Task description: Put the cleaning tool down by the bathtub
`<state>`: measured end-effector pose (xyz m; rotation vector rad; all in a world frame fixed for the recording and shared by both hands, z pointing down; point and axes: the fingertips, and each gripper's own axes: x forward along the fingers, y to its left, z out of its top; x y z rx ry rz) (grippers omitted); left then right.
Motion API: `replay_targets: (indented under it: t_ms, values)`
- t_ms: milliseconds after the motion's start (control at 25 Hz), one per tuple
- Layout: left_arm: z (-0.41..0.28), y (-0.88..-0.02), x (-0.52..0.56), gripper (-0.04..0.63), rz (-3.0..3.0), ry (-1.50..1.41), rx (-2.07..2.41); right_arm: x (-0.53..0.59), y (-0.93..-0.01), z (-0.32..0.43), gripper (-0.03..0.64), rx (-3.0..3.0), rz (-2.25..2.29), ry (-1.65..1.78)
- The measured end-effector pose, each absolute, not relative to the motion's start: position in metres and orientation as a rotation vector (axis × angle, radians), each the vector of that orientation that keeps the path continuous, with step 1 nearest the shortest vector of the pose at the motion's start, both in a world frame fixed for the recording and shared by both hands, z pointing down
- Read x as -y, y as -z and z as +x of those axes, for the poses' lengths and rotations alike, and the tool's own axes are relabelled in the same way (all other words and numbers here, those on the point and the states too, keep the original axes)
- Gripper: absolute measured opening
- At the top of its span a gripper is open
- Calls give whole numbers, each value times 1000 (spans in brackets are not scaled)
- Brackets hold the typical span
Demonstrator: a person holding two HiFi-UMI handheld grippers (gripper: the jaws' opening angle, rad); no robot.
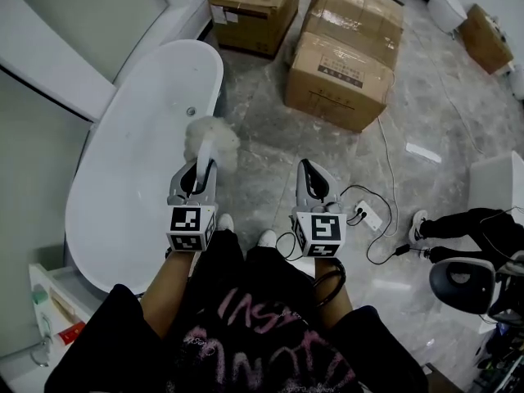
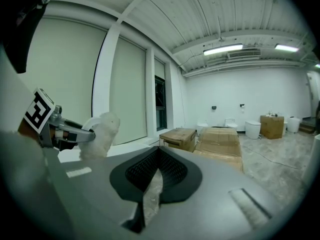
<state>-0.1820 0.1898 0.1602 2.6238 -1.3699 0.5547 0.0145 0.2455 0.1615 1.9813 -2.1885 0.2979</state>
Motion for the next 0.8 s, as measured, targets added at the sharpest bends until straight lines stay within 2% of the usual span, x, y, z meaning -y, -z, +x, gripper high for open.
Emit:
replay_targets:
  t_ms: [800]
  values:
    - [-181, -191, -84, 75, 2591, -545, 1323, -146, -197, 18, 11, 2102, 1965, -360]
